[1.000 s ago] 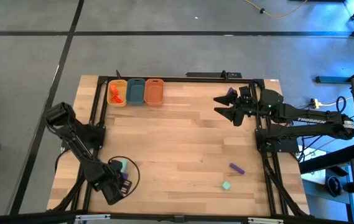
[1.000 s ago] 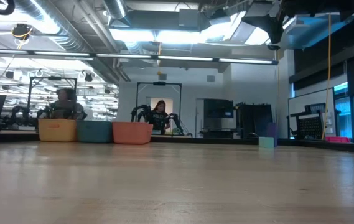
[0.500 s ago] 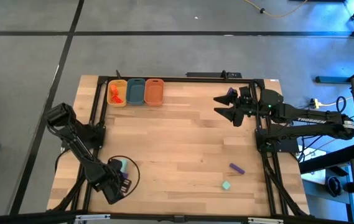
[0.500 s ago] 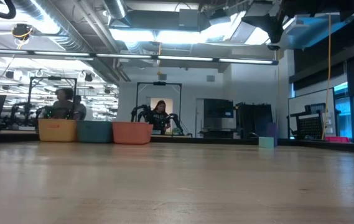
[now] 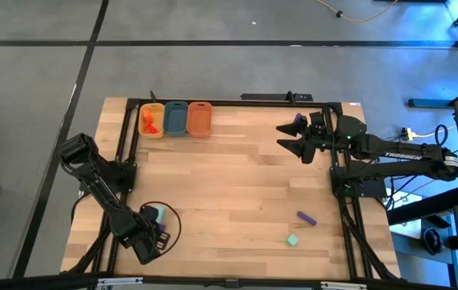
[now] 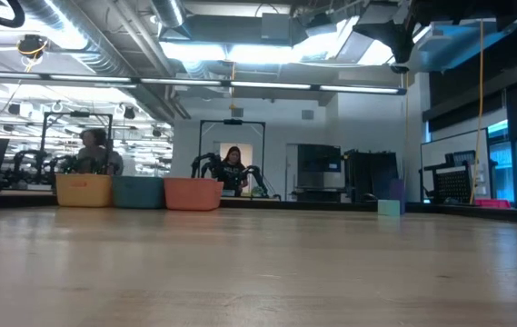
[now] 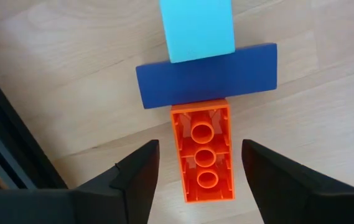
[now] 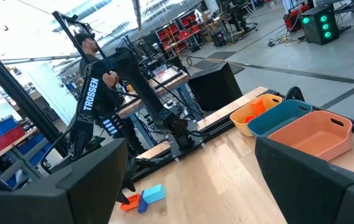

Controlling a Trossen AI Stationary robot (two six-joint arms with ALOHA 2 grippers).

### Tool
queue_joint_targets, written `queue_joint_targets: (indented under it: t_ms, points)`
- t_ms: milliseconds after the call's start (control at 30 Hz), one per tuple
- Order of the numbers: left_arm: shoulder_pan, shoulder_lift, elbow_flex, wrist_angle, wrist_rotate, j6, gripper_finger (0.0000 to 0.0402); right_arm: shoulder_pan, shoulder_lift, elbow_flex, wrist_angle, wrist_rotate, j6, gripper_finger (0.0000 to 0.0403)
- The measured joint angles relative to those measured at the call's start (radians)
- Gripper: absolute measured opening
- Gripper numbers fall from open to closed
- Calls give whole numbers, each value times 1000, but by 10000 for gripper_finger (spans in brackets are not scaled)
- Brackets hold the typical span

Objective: Sort & place blocks by color
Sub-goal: Put the orange game piece into the yellow bin

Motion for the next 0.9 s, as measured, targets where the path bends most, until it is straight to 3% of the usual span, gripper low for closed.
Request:
queue_joint_targets:
  t_ms: [900]
  points:
    - [2,0,-126,172,9,-10,229,0,0,0,0,0,-1,355]
